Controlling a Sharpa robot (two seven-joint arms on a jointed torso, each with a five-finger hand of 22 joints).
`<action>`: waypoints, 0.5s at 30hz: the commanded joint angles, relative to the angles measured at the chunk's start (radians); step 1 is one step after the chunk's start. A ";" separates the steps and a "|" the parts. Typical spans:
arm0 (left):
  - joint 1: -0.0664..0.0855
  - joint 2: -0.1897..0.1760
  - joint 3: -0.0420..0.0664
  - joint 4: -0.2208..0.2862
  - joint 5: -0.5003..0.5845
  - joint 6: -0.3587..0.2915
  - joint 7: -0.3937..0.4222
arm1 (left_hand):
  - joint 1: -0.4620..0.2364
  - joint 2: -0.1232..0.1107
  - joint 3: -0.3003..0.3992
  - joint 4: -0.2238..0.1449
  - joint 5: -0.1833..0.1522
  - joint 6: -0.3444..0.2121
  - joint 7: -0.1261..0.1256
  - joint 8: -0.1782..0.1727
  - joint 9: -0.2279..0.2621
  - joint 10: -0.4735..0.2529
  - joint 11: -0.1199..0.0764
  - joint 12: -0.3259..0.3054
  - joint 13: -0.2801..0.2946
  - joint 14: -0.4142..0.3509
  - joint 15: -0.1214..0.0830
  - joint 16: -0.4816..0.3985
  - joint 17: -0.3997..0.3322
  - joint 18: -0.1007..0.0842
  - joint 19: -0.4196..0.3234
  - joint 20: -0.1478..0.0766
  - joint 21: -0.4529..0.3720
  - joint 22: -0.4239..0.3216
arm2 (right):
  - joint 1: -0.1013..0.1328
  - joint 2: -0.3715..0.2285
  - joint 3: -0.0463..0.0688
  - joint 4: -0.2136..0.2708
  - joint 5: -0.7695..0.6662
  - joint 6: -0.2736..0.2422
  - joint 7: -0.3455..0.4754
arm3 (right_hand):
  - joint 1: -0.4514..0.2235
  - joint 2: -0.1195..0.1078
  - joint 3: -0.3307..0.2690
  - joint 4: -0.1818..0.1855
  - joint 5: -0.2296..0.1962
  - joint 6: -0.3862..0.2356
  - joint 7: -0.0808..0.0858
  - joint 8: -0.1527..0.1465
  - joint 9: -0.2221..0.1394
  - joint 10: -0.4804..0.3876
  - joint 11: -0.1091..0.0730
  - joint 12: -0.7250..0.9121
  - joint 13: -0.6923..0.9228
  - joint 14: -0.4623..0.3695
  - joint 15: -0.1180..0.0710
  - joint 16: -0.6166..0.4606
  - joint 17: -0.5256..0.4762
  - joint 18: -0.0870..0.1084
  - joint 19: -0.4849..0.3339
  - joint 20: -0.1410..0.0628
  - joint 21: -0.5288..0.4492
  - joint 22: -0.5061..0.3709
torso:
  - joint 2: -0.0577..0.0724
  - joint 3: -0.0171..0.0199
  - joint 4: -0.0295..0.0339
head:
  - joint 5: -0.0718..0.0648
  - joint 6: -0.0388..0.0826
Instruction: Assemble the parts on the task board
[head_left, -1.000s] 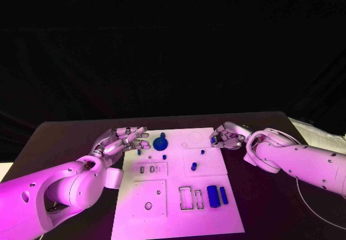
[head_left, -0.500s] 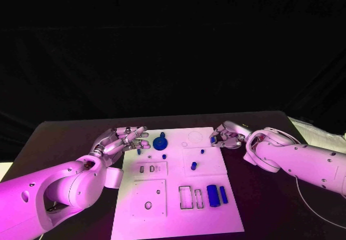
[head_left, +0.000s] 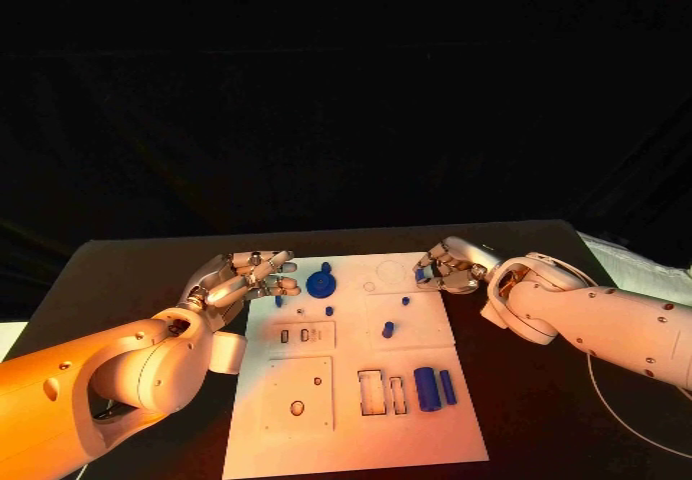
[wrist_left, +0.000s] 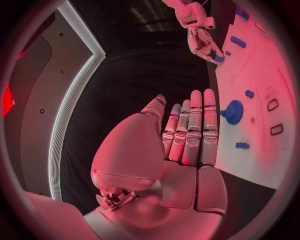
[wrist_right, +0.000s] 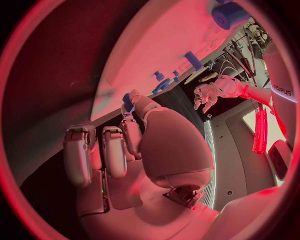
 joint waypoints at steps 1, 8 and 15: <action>0.000 0.000 0.000 -0.002 0.001 0.019 0.008 | 0.011 -0.003 0.001 -0.007 -0.006 0.007 0.002 -0.005 0.000 0.006 -0.001 -0.004 -0.001 0.003 0.004 -0.004 0.001 0.010 0.004 0.000 0.006 0.001 | 0.012 -0.003 0.003 0.039 0.037 -0.031 -0.092 | 0.005 0.020 -0.001 -0.001 -0.004 0.045 -0.031 0.026 0.025 0.005 -0.007 -0.015 0.010 0.081 -0.007 -0.002 0.163 -0.013 0.006 -0.009 0.001 0.126 | -0.002 -0.0022 0.0000 | 0.001 -0.002; 0.000 0.002 0.000 -0.027 0.011 0.023 0.008 | 0.012 -0.002 0.003 -0.008 -0.006 0.007 0.002 -0.006 0.000 0.007 -0.002 -0.006 -0.001 0.003 0.003 -0.005 0.003 0.010 0.004 0.000 0.007 0.002 | 0.030 0.011 0.004 0.135 0.025 -0.042 -0.233 | -0.003 0.019 -0.001 0.000 -0.004 0.040 -0.030 0.024 0.025 -0.007 -0.007 -0.038 -0.007 0.078 -0.008 -0.009 0.151 -0.011 0.000 -0.011 -0.002 0.118 | -0.015 -0.0099 0.0002 | 0.008 -0.011; 0.000 0.005 0.000 -0.060 0.037 0.028 0.009 | 0.012 -0.002 0.003 -0.008 -0.006 0.007 0.002 -0.006 0.000 0.007 -0.002 -0.006 -0.001 0.003 0.003 -0.005 0.003 0.010 0.004 0.000 0.007 0.002 | 0.023 0.088 0.001 0.224 -0.075 -0.039 -0.339 | -0.012 0.022 0.002 0.000 0.009 0.033 -0.028 0.020 0.025 -0.019 -0.006 -0.062 -0.024 0.077 -0.008 -0.012 0.145 -0.010 -0.004 -0.012 -0.004 0.112 | -0.027 -0.0188 0.0062 | 0.027 -0.032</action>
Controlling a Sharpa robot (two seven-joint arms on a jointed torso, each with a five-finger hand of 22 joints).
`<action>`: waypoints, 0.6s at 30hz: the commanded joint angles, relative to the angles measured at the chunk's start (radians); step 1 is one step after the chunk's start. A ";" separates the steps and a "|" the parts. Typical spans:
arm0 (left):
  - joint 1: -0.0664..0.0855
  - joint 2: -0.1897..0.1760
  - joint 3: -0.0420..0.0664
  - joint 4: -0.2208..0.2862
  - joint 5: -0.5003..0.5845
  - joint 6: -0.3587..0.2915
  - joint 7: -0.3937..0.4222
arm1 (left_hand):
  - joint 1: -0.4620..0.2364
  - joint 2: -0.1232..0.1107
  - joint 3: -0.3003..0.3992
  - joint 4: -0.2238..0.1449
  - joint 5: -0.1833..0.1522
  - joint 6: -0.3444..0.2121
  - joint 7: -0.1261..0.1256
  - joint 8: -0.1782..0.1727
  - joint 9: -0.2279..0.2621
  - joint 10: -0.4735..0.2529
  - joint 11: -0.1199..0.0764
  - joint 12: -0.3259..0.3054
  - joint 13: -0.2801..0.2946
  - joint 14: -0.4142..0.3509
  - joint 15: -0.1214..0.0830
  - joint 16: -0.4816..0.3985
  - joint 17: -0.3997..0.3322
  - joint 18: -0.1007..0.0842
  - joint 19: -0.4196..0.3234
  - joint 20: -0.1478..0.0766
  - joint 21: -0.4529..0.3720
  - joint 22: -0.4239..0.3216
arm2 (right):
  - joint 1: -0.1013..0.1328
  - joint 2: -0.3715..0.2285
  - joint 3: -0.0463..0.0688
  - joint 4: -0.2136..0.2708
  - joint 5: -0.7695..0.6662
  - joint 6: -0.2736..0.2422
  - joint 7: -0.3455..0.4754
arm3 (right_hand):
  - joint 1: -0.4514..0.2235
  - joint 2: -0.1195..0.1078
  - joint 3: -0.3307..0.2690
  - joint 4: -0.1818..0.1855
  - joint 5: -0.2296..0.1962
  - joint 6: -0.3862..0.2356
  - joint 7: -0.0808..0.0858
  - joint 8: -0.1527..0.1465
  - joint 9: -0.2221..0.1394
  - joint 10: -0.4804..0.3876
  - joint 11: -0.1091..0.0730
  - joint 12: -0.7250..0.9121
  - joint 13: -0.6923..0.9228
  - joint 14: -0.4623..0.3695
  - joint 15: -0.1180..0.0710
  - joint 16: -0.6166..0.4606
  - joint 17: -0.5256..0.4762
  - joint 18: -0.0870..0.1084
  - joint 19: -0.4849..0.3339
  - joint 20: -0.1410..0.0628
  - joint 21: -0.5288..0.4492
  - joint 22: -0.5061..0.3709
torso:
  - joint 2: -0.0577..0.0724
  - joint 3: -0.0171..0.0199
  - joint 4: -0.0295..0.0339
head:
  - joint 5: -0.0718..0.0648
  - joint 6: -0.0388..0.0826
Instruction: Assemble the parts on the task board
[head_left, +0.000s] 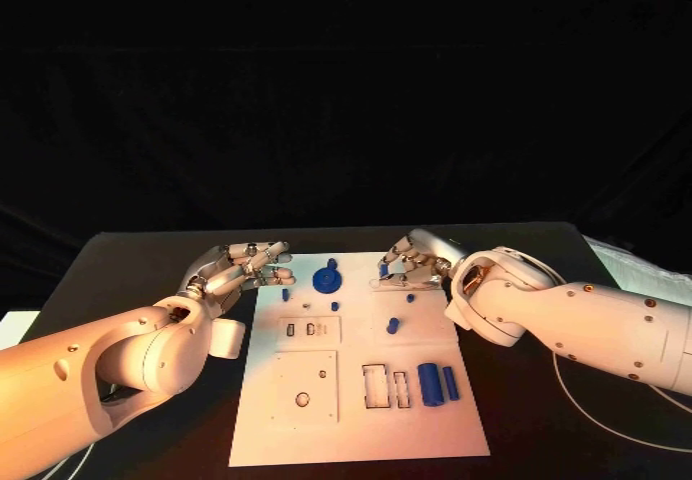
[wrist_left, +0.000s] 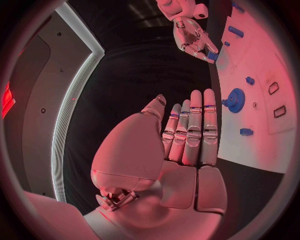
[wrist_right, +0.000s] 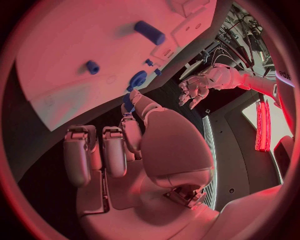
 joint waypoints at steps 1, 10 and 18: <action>0.000 0.003 0.001 -0.013 0.026 0.025 0.009 | 0.012 -0.002 -0.001 -0.004 -0.006 0.007 0.002 -0.006 0.000 0.007 -0.002 -0.006 -0.001 0.003 0.003 -0.005 0.001 0.010 0.004 0.000 0.007 0.002 | -0.010 0.036 -0.004 0.037 -0.105 -0.003 -0.118 | 0.000 0.010 0.002 0.000 0.007 0.033 -0.028 0.019 0.025 -0.007 0.000 -0.007 -0.042 0.077 -0.008 -0.007 0.145 -0.010 -0.004 -0.004 -0.004 0.112 | -0.010 -0.0075 0.0060 | 0.013 -0.017; 0.000 0.006 0.001 -0.035 0.033 0.028 0.011 | 0.012 -0.002 0.000 -0.005 -0.006 0.008 0.001 -0.007 0.000 0.007 -0.002 -0.006 -0.001 0.003 0.003 -0.005 0.002 0.010 0.004 0.000 0.007 0.002 | -0.033 0.144 -0.020 0.049 -0.211 0.018 -0.164 | -0.002 0.006 0.002 -0.002 0.010 0.032 -0.028 0.018 0.025 -0.008 0.000 -0.009 -0.043 0.077 -0.008 -0.007 0.145 -0.010 -0.004 -0.004 -0.004 0.112 | -0.015 -0.0168 0.0137 | 0.031 -0.035; 0.000 0.016 0.001 -0.039 0.035 0.032 0.009 | 0.012 -0.002 0.000 -0.005 -0.006 0.008 0.001 -0.007 0.000 0.007 -0.002 -0.006 -0.001 0.003 0.003 -0.005 0.002 0.010 0.004 0.000 0.007 0.002 | -0.065 0.209 -0.028 0.016 -0.254 0.050 -0.182 | -0.009 -0.001 0.002 -0.004 0.012 0.025 -0.025 0.014 0.024 -0.026 0.003 -0.044 -0.070 0.075 -0.006 -0.013 0.135 -0.006 -0.018 -0.004 -0.012 0.093 | -0.014 -0.0199 0.0168 | 0.047 -0.041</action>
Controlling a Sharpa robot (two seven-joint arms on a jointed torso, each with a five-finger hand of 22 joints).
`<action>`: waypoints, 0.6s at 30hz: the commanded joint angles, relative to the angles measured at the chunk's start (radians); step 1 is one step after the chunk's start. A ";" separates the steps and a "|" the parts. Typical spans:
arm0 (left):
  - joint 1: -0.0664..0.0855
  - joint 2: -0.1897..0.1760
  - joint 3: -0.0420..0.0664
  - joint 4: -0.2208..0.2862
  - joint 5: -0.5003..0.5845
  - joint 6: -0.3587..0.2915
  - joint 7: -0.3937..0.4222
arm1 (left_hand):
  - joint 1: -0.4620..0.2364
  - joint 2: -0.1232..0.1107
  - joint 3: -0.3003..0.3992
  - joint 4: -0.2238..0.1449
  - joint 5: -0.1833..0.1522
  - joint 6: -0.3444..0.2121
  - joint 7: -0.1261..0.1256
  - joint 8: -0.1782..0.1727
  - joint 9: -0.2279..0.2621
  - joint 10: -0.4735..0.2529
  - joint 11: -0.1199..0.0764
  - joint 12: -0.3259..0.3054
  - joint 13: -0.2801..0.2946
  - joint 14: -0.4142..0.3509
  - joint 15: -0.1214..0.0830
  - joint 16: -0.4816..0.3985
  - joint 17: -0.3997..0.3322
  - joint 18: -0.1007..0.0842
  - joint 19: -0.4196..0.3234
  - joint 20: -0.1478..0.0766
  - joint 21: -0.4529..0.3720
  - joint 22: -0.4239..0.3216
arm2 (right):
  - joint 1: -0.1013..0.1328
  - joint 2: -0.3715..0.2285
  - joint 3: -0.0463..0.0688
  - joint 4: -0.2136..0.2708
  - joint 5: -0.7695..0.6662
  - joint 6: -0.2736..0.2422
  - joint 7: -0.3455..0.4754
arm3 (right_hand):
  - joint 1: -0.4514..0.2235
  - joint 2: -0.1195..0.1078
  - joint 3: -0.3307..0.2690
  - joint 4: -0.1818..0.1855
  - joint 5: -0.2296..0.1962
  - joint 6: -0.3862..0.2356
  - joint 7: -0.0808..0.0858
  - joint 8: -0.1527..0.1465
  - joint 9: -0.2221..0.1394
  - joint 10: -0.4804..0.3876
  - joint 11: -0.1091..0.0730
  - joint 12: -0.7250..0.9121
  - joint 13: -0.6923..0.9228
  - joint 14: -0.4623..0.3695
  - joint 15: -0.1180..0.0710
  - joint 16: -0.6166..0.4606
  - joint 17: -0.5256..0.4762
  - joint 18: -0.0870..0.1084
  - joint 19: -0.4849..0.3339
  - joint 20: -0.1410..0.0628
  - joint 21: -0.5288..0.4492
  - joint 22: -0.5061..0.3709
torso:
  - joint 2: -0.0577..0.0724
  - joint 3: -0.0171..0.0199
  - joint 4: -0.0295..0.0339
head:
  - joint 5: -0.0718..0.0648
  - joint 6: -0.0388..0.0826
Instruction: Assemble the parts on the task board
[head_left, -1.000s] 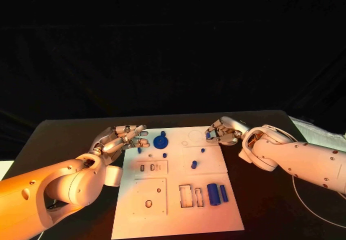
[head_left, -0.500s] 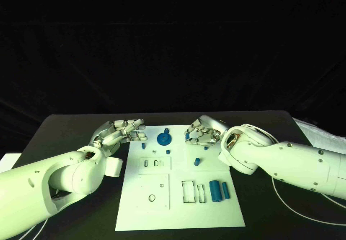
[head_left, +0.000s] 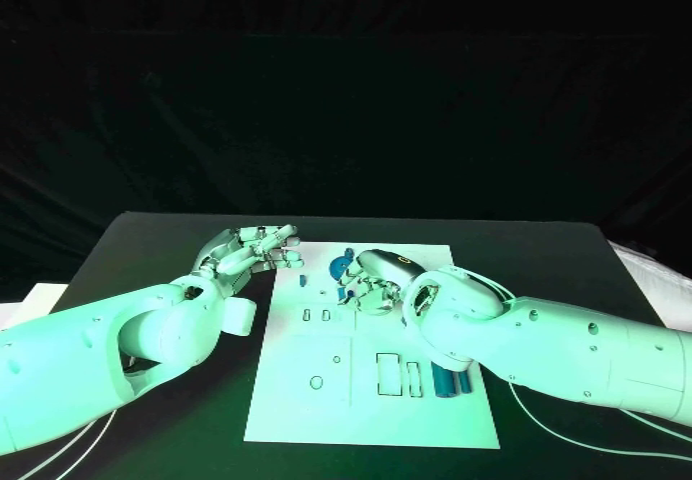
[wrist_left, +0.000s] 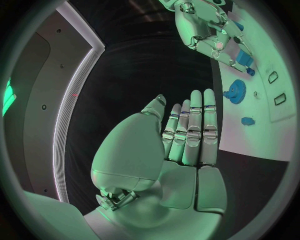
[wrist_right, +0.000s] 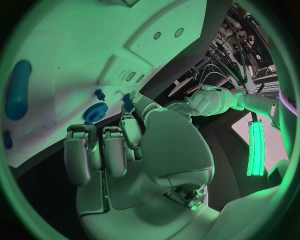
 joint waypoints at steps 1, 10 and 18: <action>0.000 0.005 0.000 0.002 0.008 0.026 0.009 | 0.012 -0.002 0.000 -0.005 -0.006 0.008 0.001 -0.007 0.000 0.007 -0.002 -0.006 -0.001 0.003 0.003 -0.005 0.002 0.010 0.004 0.000 0.007 0.001 | -0.012 0.019 -0.002 -0.018 -0.071 0.032 -0.031 | -0.008 -0.003 0.005 -0.006 0.012 0.027 -0.023 0.013 0.024 -0.005 0.003 0.000 -0.068 0.075 -0.006 -0.003 0.134 -0.005 -0.008 0.000 -0.006 0.091 | -0.001 -0.0022 0.0001 | 0.003 -0.007; 0.000 0.007 0.000 0.005 0.008 0.029 0.009 | 0.012 -0.001 0.000 -0.005 -0.006 0.008 0.001 -0.007 0.000 0.008 -0.002 -0.006 -0.001 0.003 0.003 -0.006 0.002 0.010 0.004 0.000 0.007 0.001 | -0.028 0.040 -0.005 -0.036 -0.090 0.049 -0.020 | -0.014 -0.011 0.004 -0.010 0.023 0.027 -0.022 0.012 0.024 -0.004 0.004 -0.001 -0.067 0.075 -0.006 -0.004 0.133 -0.005 -0.009 0.000 -0.006 0.090 | -0.001 0.0003 -0.0005 | 0.013 -0.015; 0.000 0.008 0.000 0.007 0.008 0.032 0.008 | 0.012 -0.001 0.000 -0.005 -0.006 0.008 0.001 -0.007 0.000 0.008 -0.002 -0.006 -0.001 0.003 0.003 -0.006 0.002 0.010 0.004 0.000 0.007 0.001 | -0.035 0.044 -0.008 -0.032 -0.107 0.094 -0.022 | -0.027 -0.022 -0.003 -0.008 0.025 0.028 -0.021 0.010 0.024 -0.003 0.004 -0.003 -0.067 0.075 -0.005 -0.005 0.133 -0.004 -0.010 0.001 -0.008 0.088 | 0.000 0.0022 -0.0010 | 0.013 -0.019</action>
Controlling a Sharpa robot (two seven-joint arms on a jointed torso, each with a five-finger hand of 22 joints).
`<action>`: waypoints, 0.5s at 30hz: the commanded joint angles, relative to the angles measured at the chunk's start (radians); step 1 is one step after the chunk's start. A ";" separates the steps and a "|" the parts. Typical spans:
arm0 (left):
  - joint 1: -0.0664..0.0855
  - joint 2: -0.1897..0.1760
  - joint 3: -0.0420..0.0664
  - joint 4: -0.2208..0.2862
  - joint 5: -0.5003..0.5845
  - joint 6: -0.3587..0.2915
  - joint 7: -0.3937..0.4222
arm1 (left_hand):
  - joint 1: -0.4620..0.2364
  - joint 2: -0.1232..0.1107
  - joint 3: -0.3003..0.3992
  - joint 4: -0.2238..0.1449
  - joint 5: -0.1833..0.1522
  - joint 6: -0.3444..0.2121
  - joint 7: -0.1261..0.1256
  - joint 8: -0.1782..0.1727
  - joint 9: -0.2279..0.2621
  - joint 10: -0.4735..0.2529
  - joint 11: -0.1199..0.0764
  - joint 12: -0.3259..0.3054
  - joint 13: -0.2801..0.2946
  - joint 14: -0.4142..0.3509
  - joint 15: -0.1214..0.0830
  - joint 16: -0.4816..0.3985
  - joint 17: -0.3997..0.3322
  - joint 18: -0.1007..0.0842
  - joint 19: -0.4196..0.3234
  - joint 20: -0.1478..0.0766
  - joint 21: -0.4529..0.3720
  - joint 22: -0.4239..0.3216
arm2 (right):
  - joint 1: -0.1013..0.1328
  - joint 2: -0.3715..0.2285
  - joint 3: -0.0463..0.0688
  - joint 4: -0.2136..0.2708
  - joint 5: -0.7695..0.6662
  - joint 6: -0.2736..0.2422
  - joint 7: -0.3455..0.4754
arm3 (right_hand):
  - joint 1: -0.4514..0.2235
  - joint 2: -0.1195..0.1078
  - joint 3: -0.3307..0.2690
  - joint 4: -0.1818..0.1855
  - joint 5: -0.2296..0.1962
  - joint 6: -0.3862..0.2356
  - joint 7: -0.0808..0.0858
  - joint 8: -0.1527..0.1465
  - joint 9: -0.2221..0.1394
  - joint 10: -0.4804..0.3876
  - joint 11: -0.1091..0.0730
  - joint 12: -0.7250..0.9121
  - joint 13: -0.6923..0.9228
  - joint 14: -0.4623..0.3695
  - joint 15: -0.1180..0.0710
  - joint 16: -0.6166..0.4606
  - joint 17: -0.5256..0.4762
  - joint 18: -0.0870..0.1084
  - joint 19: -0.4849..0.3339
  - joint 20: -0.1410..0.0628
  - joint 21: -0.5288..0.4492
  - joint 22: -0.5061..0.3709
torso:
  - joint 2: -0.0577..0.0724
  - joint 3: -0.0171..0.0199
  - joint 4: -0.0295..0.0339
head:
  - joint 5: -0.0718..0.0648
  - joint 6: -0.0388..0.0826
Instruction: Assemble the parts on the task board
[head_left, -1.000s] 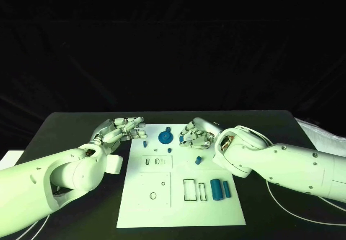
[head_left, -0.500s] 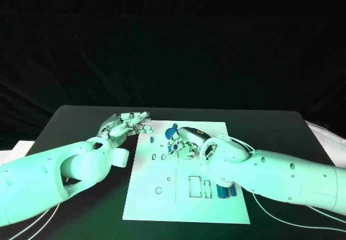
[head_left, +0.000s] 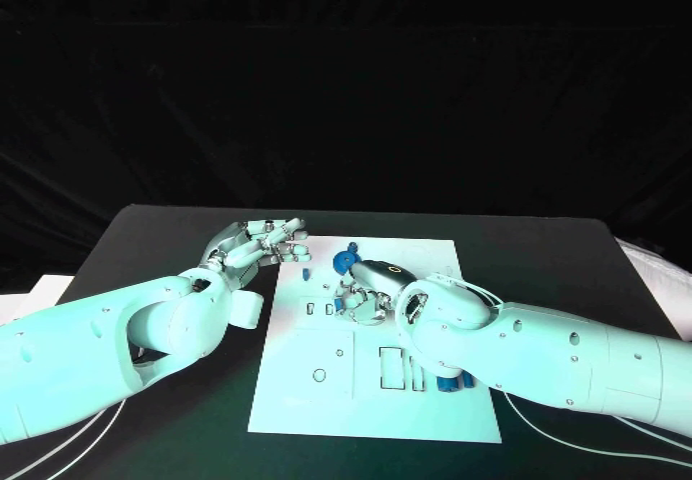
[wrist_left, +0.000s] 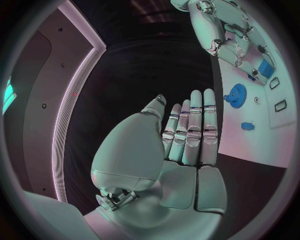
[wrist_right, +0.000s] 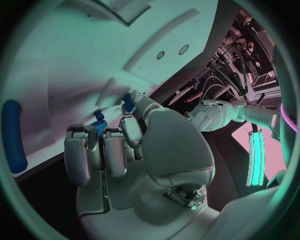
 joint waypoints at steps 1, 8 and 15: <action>0.000 0.002 0.001 0.004 0.004 0.024 0.008 | 0.012 -0.001 0.000 -0.005 -0.006 0.008 0.001 -0.007 0.000 0.008 -0.002 -0.006 -0.001 0.003 0.003 -0.006 0.001 0.010 0.004 0.000 0.003 0.001 | -0.002 -0.001 -0.001 0.003 -0.037 0.054 -0.006 | -0.013 -0.007 -0.008 -0.001 0.004 0.030 -0.019 0.008 0.024 -0.001 0.004 -0.001 0.000 0.075 -0.005 -0.005 0.133 -0.004 -0.008 -0.001 -0.004 0.088 | 0.000 0.0009 -0.0003 | 0.001 -0.002; 0.000 0.002 0.001 0.006 0.004 0.026 0.008 | 0.012 -0.001 0.000 -0.005 -0.006 0.008 0.001 -0.007 0.000 0.008 -0.002 -0.006 -0.001 0.003 0.003 -0.006 0.001 0.010 0.004 0.000 0.003 0.001 | -0.004 0.000 -0.002 0.002 -0.051 0.063 -0.010 | -0.015 -0.011 -0.010 -0.002 0.004 0.029 -0.019 0.007 0.024 -0.002 0.004 -0.004 -0.002 0.075 -0.005 -0.005 0.132 -0.004 -0.009 -0.001 -0.004 0.087 | 0.000 0.0003 -0.0005 | -0.001 -0.004; 0.000 0.001 0.000 0.007 0.004 0.028 0.007 | 0.012 -0.001 0.000 -0.005 -0.006 0.008 0.001 -0.007 0.000 0.008 -0.002 -0.006 -0.001 0.003 0.003 -0.006 0.001 0.010 0.004 0.000 0.003 0.001 | -0.004 -0.002 -0.002 0.002 -0.075 0.082 -0.024 | -0.027 -0.024 -0.018 0.000 0.004 0.019 -0.015 0.000 0.021 -0.019 0.007 -0.035 -0.025 0.073 -0.003 -0.009 0.126 -0.002 -0.016 0.000 -0.009 0.077 | 0.000 0.0004 0.0000 | -0.003 -0.006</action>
